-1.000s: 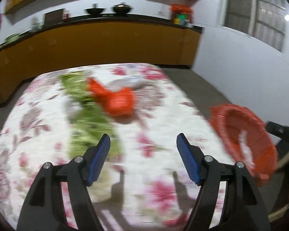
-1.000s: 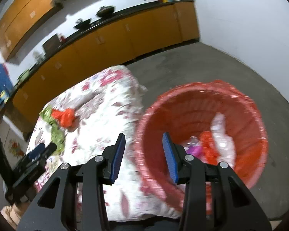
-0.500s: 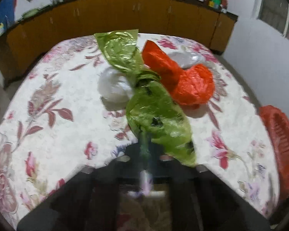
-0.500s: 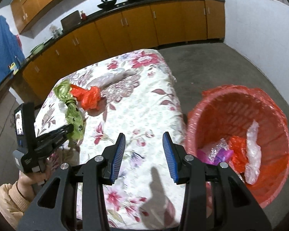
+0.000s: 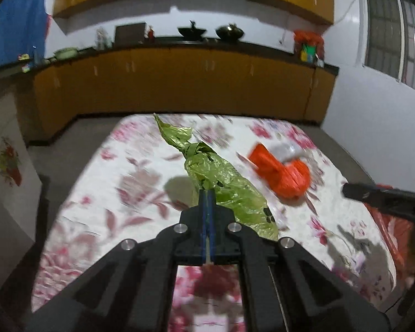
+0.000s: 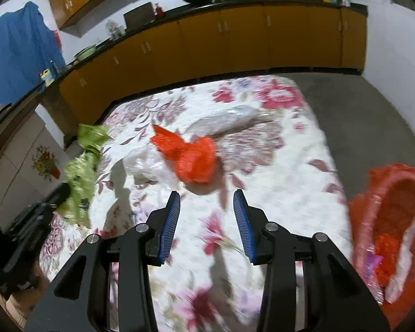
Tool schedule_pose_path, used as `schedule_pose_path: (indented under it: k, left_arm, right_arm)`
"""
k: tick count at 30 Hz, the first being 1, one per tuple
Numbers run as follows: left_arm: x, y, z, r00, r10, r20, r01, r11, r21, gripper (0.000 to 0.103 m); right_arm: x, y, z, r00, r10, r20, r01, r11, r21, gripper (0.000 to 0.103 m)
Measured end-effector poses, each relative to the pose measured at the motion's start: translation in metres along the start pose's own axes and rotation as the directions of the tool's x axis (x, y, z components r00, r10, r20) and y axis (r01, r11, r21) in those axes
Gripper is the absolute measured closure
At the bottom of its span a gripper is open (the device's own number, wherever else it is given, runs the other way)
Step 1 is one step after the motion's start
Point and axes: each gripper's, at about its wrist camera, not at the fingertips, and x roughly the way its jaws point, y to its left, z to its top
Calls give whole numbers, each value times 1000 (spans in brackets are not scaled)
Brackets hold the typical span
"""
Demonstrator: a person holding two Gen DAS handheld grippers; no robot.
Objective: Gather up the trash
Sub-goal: 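Grasp the small red bag with the right tool while the left tool holds the green bag, then carry both bags over the orange basket and open both tools to drop them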
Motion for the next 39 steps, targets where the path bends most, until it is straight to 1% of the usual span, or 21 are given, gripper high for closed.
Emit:
schedule_pose_path:
  k: [3, 6, 11, 14, 15, 16, 17, 18, 21, 25, 31, 36, 39]
  left_arm:
    - [-5, 13, 5, 1000, 22, 16, -22, 1000, -18, 100]
    - [-5, 22, 6, 999, 47, 22, -46, 999, -25, 100]
    - [-6, 31, 7, 998, 65, 27, -64, 997, -37, 100]
    - [-7, 31, 6, 998, 64, 27, -63, 997, -36, 100]
    - [-7, 30, 6, 998, 63, 28, -62, 998, -33, 100]
    - [-6, 29, 6, 998, 60, 29, -59, 998, -31, 100]
    - [-7, 28, 7, 998, 57, 31, -56, 998, -30, 100]
    - [-8, 26, 7, 998, 51, 34, -50, 998, -30, 100]
    - [-10, 22, 7, 998, 39, 41, -38, 999, -26, 100]
    - [-12, 14, 8, 999, 12, 46, -11, 1000, -15, 100]
    - [-21, -11, 9, 997, -45, 59, 44, 999, 17, 100]
    - [-27, -39, 7, 993, -101, 57, 98, 994, 46, 100]
    - [-31, -57, 6, 989, -135, 55, 132, 989, 64, 100]
  right_arm:
    - [23, 6, 9, 1000, 6, -8, -6, 1000, 13, 61]
    - [38, 5, 17, 1000, -8, -2, 8, 999, 39, 61]
    - [59, 0, 28, 1000, -25, -10, 25, 996, 80, 61]
    - [72, -1, 30, 999, -28, -37, 31, 996, 82, 61]
    - [78, 0, 29, 998, -31, -53, 35, 997, 69, 64]
    - [83, 1, 26, 997, -35, -72, 38, 998, 50, 74]
    - [86, 3, 21, 995, -41, -88, 43, 999, 24, 87]
    - [83, 3, 17, 996, -45, -81, 45, 999, 9, 90]
    - [65, 1, 4, 997, -53, -53, 52, 998, -18, 94]
    - [27, -13, -9, 997, -80, -1, 80, 997, -17, 94]
    - [-37, -46, -24, 987, -146, 68, 144, 989, 42, 94]
    - [-84, -76, -37, 970, -216, 114, 204, 973, 106, 94]
    - [-109, -91, -46, 952, -276, 134, 259, 957, 131, 94]
